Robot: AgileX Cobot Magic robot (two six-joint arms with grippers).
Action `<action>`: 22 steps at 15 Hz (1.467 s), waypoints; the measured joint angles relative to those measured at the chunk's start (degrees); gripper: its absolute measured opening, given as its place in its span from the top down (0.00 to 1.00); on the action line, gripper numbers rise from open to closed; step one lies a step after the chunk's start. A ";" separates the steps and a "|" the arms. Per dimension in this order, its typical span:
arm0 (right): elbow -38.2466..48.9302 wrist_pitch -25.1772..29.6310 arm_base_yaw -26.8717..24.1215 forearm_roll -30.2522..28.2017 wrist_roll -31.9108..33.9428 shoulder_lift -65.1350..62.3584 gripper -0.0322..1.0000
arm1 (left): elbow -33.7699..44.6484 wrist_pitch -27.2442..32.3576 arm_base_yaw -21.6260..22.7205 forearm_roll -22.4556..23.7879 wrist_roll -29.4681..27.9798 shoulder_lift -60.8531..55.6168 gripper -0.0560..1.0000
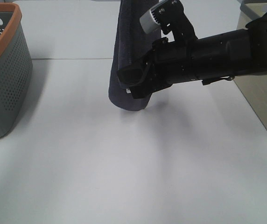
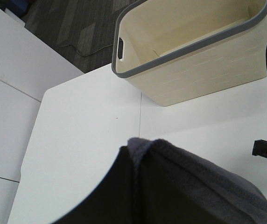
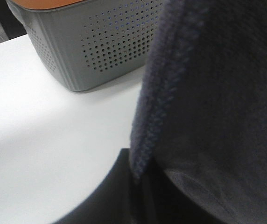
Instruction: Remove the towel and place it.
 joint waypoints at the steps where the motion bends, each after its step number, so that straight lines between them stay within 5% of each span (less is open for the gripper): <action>1: 0.00 -1.32 0.00 0.00 3.32 -0.06 0.95 | 0.00 0.00 0.00 0.23 0.00 0.00 0.95; 3: 0.00 -1.60 0.00 -1.72 6.76 -0.86 0.95 | 0.00 0.00 0.00 1.55 -1.38 0.00 0.95; 5: 0.00 -3.44 0.00 -10.77 15.76 -4.07 0.95 | 0.00 0.00 0.00 6.65 -6.19 0.00 0.95; 8: 0.00 -5.67 0.00 -34.03 36.33 -8.94 0.95 | 0.00 0.17 -0.06 17.93 -18.68 0.00 0.95; 13: -4.07 -3.50 0.00 -75.97 72.48 -11.00 0.95 | 0.00 0.46 -0.06 18.96 -33.63 0.00 0.95; 15: -7.68 -1.03 0.00 -90.53 81.82 -11.46 0.95 | 0.69 0.46 -0.06 22.98 -41.77 0.00 0.95; 18: -12.61 -0.52 0.00 -101.70 87.38 -11.46 0.95 | 6.19 0.40 -0.06 28.53 -47.21 0.00 0.95; 22: -17.99 -0.57 0.00 -109.15 87.78 -9.17 0.95 | 11.86 0.40 -0.06 30.54 -54.26 0.11 0.95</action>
